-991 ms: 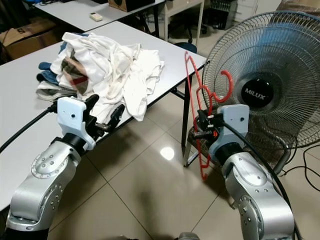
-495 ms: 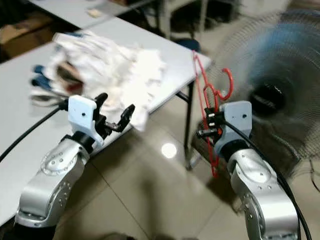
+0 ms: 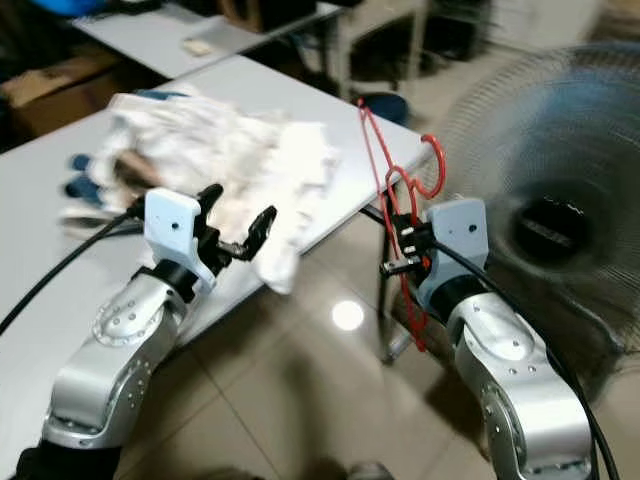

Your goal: Hang hanger

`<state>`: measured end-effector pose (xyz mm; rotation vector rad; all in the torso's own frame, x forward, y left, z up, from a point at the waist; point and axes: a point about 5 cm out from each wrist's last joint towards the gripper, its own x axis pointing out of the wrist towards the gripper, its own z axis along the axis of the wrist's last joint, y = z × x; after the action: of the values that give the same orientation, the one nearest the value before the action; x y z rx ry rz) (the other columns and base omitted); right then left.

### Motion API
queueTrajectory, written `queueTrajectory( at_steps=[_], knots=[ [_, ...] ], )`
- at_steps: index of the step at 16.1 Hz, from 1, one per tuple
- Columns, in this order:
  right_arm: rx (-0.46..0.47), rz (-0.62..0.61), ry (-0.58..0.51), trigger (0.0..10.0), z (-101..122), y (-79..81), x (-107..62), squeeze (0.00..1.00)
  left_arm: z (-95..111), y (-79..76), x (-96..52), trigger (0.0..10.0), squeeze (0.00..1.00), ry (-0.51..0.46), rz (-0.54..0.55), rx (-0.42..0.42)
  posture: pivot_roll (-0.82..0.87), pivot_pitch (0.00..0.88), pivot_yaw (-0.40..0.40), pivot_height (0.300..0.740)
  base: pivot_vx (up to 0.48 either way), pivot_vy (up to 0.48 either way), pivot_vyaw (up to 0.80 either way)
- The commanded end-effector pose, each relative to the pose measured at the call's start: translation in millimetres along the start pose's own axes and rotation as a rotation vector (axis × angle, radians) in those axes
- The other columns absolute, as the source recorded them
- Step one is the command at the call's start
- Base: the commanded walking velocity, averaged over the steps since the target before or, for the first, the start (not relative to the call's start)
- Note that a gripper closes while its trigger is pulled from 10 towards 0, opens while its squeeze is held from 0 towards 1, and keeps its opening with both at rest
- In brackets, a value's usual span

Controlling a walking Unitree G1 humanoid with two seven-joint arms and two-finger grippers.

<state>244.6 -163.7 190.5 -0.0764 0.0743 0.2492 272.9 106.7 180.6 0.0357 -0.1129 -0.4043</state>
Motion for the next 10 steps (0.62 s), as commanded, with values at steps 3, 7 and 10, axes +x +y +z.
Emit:
queueTrajectory(
  at_steps=[3, 7, 10],
  knots=[
    [0.159, 0.005, -0.133, 10.0, 12, 0.2, -1.7, 0.00, -1, 10.2, -3.2, 10.0, 0.69, 0.009, 0.030, 0.022, -0.18, 0.094, 0.092, 0.740, 0.361, 0.000, 0.00],
    [0.163, -0.036, -0.114, 10.0, 11, -3.4, -2.6, 0.00, -1, 9.6, -0.9, 10.0, 0.69, 0.011, 0.019, 0.020, -0.18, 0.093, 0.100, 0.740, 0.358, 0.000, 0.00],
    [0.116, -0.059, -0.053, 10.0, 1, -5.5, -2.5, 0.00, -3, 7.1, -0.4, 10.0, 0.69, 0.027, 0.012, 0.021, -0.18, 0.096, 0.101, 0.740, 0.344, 0.000, 0.00]
  ],
)
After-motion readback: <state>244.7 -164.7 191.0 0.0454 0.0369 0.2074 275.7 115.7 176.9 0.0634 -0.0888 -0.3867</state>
